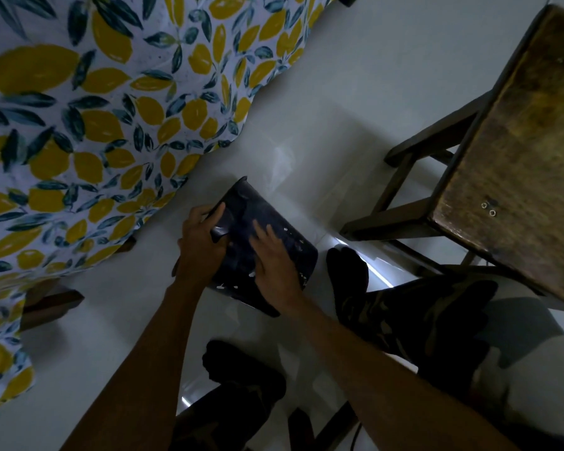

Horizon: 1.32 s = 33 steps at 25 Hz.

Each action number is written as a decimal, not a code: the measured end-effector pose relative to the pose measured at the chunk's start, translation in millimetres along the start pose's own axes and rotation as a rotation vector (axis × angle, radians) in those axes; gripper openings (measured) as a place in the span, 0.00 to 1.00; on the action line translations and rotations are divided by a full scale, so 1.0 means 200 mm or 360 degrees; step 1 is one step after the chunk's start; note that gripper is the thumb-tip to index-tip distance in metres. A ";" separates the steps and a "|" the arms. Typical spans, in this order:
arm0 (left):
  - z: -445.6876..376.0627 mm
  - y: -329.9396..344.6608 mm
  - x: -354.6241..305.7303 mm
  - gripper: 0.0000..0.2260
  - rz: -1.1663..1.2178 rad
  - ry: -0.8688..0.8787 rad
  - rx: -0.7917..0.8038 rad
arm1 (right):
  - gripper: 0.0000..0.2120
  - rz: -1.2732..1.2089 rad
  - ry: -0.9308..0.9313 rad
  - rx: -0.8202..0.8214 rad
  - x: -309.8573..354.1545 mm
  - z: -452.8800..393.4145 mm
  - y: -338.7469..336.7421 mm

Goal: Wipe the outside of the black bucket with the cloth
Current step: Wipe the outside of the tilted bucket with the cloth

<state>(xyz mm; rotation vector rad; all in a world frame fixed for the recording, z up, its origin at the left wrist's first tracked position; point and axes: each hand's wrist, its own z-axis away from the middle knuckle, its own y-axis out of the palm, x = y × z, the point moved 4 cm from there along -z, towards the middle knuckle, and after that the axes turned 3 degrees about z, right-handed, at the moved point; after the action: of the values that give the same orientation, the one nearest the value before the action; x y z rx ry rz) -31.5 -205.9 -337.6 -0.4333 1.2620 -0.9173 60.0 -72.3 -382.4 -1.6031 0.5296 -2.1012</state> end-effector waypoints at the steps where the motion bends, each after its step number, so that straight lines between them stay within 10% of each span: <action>1: 0.00 0.00 -0.01 0.28 -0.0019 0.0024 -0.0004 | 0.29 0.0058 -0.0069 0.0003 0.01 0.06 -0.02; 8: 0.06 0.00 -0.04 0.29 0.0039 0.0054 -0.0024 | 0.16 -0.0174 0.0688 0.0101 -0.22 -0.33 -0.13; 18: 0.01 -0.01 -0.05 0.28 0.0017 -0.0002 -0.0070 | 0.15 0.0336 -0.0175 -0.0168 -0.04 0.20 0.02; 24: 0.06 -0.01 -0.05 0.28 0.0007 -0.0024 -0.0057 | 0.18 0.0029 0.0624 -0.0040 -0.12 -0.28 -0.15; 33: 0.01 -0.03 -0.05 0.27 -0.0005 -0.0036 -0.0092 | 0.17 -0.0032 0.0174 -0.0101 -0.04 -0.10 -0.19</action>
<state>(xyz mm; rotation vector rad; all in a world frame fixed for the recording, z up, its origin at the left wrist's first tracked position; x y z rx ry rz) -32.0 -201.1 -326.1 -0.4898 1.2696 -0.8779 38.7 -36.0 -373.2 -1.5393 0.6246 -2.2173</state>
